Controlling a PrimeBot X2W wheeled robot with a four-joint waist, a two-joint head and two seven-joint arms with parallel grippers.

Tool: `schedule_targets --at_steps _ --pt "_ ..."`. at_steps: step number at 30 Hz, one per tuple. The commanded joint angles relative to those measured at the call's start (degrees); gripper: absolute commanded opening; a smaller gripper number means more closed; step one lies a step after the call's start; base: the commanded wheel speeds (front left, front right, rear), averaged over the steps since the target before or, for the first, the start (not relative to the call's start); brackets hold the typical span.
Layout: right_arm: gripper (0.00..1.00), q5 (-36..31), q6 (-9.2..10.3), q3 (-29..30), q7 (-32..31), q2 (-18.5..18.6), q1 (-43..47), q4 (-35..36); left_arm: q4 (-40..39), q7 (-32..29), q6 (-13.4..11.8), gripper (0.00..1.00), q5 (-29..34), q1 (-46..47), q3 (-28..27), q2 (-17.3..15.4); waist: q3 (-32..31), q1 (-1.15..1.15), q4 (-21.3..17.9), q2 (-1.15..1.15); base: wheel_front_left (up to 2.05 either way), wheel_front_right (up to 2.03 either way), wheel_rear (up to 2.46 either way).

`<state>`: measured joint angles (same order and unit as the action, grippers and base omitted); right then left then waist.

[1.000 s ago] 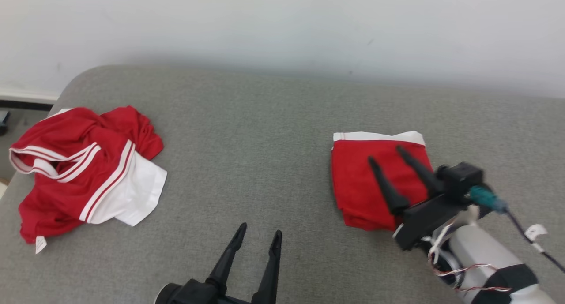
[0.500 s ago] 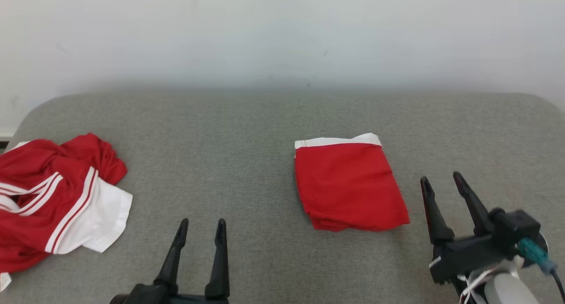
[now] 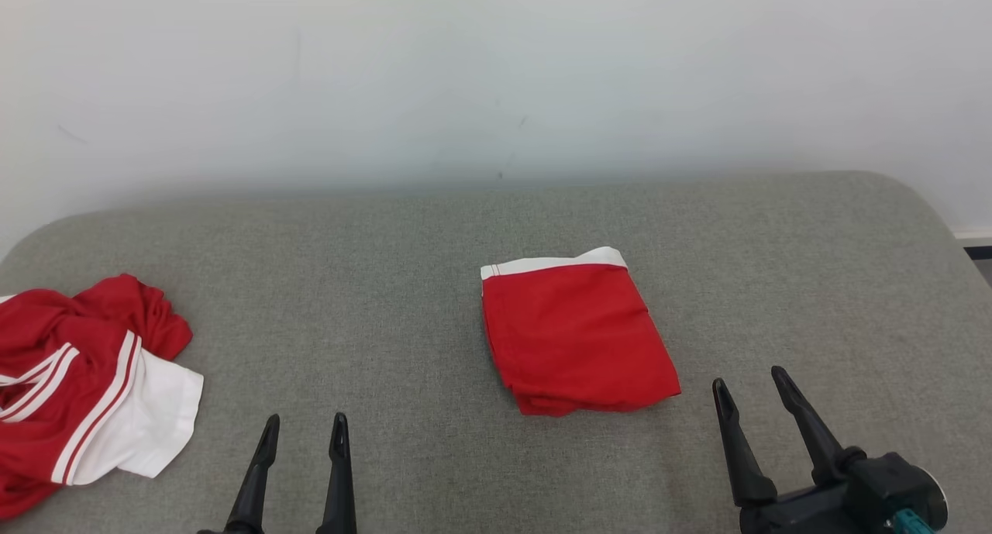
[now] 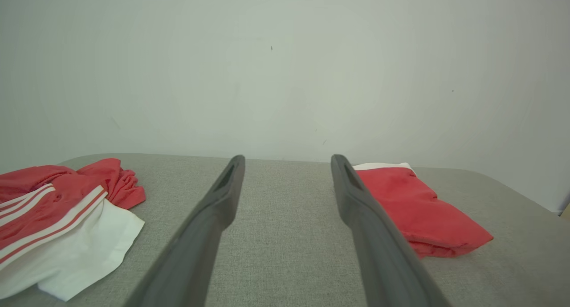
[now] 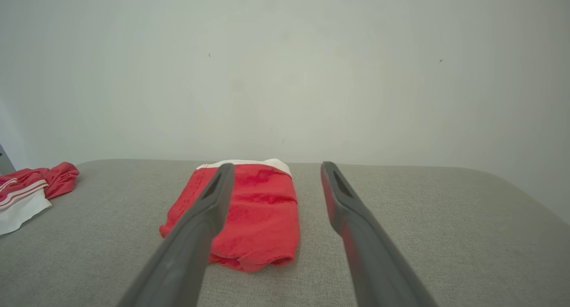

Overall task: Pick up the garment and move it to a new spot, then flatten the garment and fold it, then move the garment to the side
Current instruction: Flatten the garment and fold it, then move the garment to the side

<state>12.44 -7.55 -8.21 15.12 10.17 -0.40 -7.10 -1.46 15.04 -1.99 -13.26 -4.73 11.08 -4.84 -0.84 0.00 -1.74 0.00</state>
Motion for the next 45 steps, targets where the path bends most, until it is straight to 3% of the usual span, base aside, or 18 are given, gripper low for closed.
schedule_targets --at_steps 1,18,41,45 --pt "1.00 -0.59 0.13 0.10 0.06 -0.40 0.98 0.46 0.25 0.10 0.43 1.00 0.57 -0.79 -0.65 0.29 -0.35 0.00 -0.15 0.00 0.00 0.00 0.00" --pt "1.00 -2.05 0.13 -0.99 0.06 -2.32 4.20 -1.80 4.49 0.10 3.88 1.00 6.81 -3.90 -4.21 1.83 -1.86 0.00 1.22 0.00 0.00 0.00 0.00" --pt "1.00 -0.58 0.13 -1.12 0.06 -0.81 2.30 -3.51 5.71 0.10 1.78 1.00 6.30 -3.16 -0.56 1.98 -1.88 0.00 2.55 0.00 0.00 0.00 0.00" --pt "1.00 5.03 0.13 -3.90 0.05 -0.40 0.54 -8.27 5.93 0.10 2.26 1.00 7.02 -2.16 0.41 1.98 -1.07 0.00 3.45 0.00 0.00 0.00 0.00"
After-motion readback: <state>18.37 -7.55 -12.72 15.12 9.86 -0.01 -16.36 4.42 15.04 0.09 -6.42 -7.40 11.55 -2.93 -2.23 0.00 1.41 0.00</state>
